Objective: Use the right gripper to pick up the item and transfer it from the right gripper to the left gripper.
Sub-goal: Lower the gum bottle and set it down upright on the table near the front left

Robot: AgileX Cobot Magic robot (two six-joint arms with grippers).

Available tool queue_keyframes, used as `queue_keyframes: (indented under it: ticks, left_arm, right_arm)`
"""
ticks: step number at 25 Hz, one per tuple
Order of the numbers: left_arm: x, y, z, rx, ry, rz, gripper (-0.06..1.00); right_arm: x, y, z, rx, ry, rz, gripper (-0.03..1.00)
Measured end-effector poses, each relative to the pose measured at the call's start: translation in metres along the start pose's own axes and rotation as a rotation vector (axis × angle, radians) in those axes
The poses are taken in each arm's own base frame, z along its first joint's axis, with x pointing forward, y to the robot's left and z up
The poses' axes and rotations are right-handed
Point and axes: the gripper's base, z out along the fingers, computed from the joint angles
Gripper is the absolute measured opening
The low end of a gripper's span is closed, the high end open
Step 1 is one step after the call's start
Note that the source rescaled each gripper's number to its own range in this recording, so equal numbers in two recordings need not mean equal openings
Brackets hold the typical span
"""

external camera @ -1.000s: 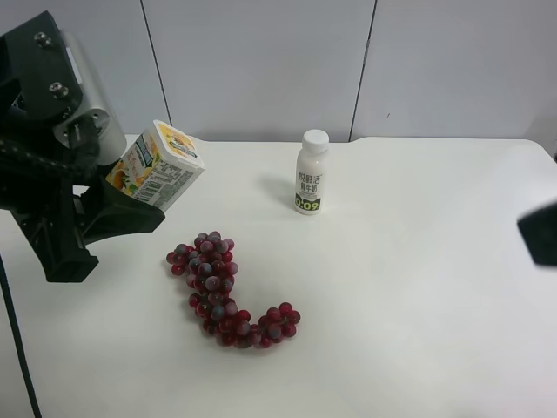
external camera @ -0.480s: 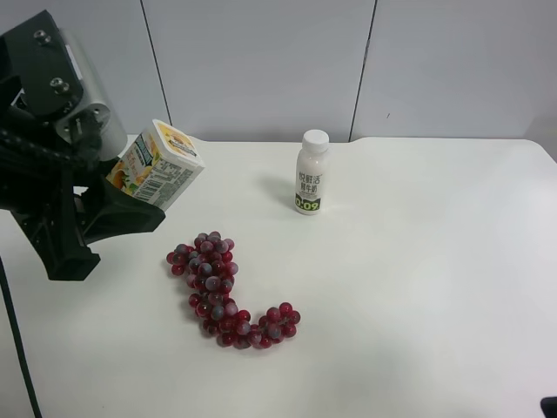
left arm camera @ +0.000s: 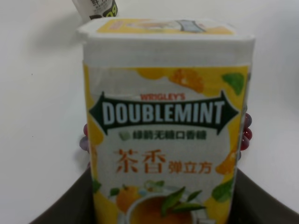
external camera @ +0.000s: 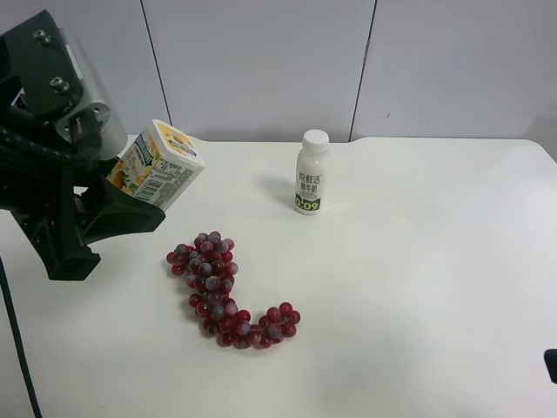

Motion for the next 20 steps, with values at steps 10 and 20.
queue_keyframes:
  ticks: [10,20]
  left_arm:
    - [0.0,0.0,0.0,0.0,0.0,0.0,0.0]
    - [0.0,0.0,0.0,0.0,0.0,0.0,0.0]
  right_arm:
    - [-0.0001,0.0,0.0,0.0,-0.001,-0.001,1.0]
    - [-0.0001,0.0,0.0,0.001,-0.001,-0.001,1.0]
